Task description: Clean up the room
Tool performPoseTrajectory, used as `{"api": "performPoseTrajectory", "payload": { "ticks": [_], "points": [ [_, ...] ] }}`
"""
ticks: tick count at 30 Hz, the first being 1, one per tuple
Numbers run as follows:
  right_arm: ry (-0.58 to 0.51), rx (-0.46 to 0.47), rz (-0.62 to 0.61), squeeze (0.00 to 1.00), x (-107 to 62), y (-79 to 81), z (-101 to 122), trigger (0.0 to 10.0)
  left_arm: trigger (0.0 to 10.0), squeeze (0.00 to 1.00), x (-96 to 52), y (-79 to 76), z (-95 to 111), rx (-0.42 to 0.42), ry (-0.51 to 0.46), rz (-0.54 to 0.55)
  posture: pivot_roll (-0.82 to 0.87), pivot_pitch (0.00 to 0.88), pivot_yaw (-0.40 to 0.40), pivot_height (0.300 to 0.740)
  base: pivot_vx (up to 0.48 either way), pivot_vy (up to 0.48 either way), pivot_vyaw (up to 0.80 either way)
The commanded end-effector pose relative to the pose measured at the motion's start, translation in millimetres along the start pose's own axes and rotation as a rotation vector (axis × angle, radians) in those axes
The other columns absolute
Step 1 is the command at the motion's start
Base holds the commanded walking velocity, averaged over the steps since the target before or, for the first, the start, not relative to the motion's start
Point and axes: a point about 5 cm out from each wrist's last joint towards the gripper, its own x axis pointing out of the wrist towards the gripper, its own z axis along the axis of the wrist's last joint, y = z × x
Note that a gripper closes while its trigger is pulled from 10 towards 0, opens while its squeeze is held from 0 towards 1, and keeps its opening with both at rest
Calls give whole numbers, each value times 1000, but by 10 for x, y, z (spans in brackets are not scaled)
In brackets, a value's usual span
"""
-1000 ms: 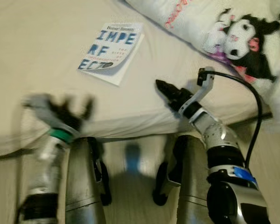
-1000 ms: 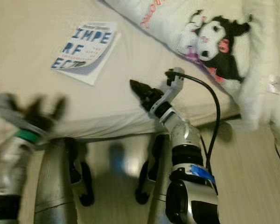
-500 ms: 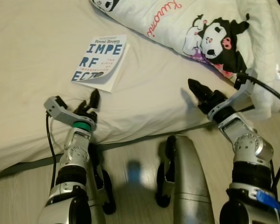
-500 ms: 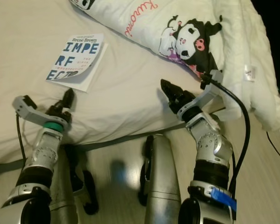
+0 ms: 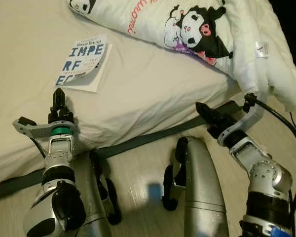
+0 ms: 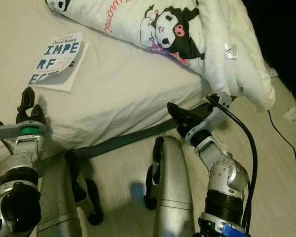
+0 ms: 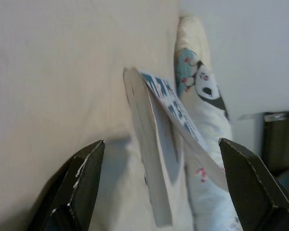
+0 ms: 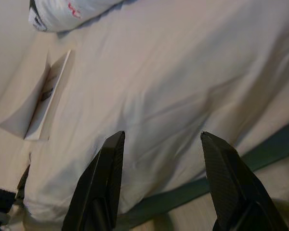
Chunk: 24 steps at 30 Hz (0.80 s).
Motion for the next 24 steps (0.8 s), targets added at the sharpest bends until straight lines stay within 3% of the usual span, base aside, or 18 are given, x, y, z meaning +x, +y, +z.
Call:
{"api": "performPoseTrajectory", "payload": {
  "ticks": [1,3,4,6,7,8,9,10,11,13,17,24],
  "points": [
    [30,17,-13,0,-41,-4,-78,10000,10000,1000,-77,103,-255,-39,98,44,-264,487,62,483,0,0,0],
    [39,18,-17,0,-63,8,-100,10000,10000,1000,-89,98,-363,-22,145,36,-263,489,65,483,0,0,0],
    [43,22,-17,0,-77,17,-118,10000,10000,271,-90,63,-433,-33,176,4,-262,489,65,483,0,0,0],
    [45,22,-18,0,-82,20,-123,10000,10000,271,-87,50,-448,-38,185,-7,-262,489,65,483,0,0,0],
    [44,28,-18,0,-86,24,-127,10000,10000,0,-76,-24,-477,-54,212,-72,-254,491,68,483,0,0,0],
    [46,31,-17,0,-87,26,-136,10000,10000,0,-76,-165,-507,-60,263,-202,-247,492,70,483,0,0,0],
    [46,31,-17,0,-87,26,-136,10000,10000,0,-76,-165,-507,-60,263,-202,-247,492,70,483,0,0,0],
    [47,35,-17,0,-86,26,-148,10000,10000,0,-89,-287,-528,-69,301,-307,-245,492,70,483,0,0,0],
    [47,35,-17,0,-86,26,-148,10000,10000,0,-89,-287,-528,-69,301,-307,-245,492,70,483,0,0,0],
    [53,43,-15,0,-82,40,-173,10000,10000,0,-96,-486,-523,-91,335,-431,-229,493,72,483,0,0,0],
    [56,53,-7,0,-76,69,-196,10000,10000,0,-40,-529,-497,-82,303,-400,-223,494,76,483,0,0,0],
    [58,57,0,0,-94,113,-208,10000,10000,0,21,-368,-498,1,227,-245,-227,497,78,483,0,0,0]
  ]
}}
